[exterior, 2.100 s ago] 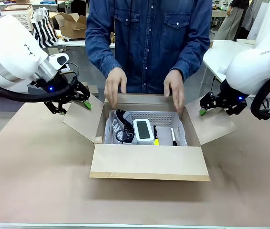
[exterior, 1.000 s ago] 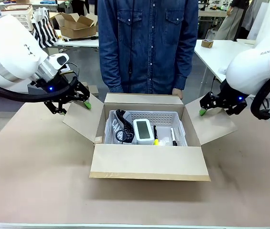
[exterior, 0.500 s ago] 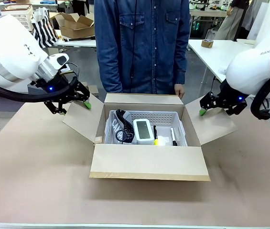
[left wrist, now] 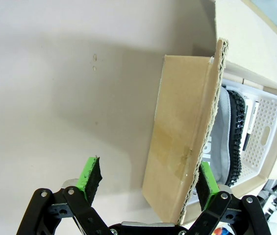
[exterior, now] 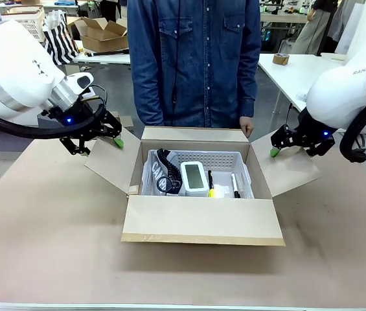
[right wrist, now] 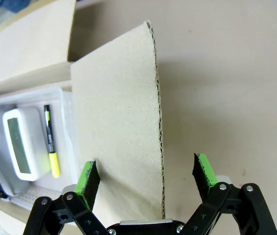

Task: Pack the gift set into the box.
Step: Lift both hands away from the flaps of the Package Box.

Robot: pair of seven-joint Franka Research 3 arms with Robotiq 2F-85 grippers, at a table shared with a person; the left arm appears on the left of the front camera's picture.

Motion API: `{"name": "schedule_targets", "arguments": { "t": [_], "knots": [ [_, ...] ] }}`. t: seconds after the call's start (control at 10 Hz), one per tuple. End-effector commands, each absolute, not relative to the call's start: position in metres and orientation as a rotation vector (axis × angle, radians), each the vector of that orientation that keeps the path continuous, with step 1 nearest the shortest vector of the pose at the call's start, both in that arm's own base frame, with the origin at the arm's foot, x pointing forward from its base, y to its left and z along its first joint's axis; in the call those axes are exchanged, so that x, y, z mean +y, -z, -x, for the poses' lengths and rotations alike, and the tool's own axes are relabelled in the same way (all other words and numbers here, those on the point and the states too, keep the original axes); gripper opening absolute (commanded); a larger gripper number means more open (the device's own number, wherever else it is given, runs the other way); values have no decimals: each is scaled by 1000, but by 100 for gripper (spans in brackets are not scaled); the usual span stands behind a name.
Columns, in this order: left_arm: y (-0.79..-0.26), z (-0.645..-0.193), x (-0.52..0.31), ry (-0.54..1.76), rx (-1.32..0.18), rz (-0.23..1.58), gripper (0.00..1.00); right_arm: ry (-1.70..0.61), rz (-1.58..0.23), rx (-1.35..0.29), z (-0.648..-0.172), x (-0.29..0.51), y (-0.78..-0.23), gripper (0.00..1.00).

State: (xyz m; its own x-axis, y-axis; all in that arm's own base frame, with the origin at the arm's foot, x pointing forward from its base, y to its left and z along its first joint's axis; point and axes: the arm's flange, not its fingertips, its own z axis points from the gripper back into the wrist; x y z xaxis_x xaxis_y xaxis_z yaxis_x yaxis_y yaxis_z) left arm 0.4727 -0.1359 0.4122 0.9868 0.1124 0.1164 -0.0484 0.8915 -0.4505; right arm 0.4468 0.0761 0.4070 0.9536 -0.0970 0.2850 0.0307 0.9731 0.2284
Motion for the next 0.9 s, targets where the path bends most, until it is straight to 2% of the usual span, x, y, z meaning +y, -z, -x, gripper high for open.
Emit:
{"name": "schedule_targets", "arguments": {
  "t": [0.0,0.1,0.2,0.3,0.4,0.6,0.7,0.8],
  "knots": [
    [-414,-471,-138,-95,-143,444,100,66,-224,-301,-447,76,-407,100],
    [-412,-473,-136,-84,-141,463,100,65,-224,-299,-447,76,-407,100],
    [-431,-470,-135,-43,-99,558,100,70,-290,-250,-446,73,-425,100],
    [-458,-460,-128,29,-61,670,100,-25,-433,-155,-433,60,-458,100],
    [-488,-443,-112,98,-8,820,100,-27,-567,-177,-410,37,-499,100],
    [-526,-405,-60,187,-32,1187,100,44,-871,-295,-347,-23,-560,100],
    [-524,-394,-40,298,-8,1398,100,83,-1060,-344,-323,-55,-570,100],
    [-509,-399,-33,373,57,1518,100,147,-1194,-305,-324,-73,-556,100]
  ]
}}
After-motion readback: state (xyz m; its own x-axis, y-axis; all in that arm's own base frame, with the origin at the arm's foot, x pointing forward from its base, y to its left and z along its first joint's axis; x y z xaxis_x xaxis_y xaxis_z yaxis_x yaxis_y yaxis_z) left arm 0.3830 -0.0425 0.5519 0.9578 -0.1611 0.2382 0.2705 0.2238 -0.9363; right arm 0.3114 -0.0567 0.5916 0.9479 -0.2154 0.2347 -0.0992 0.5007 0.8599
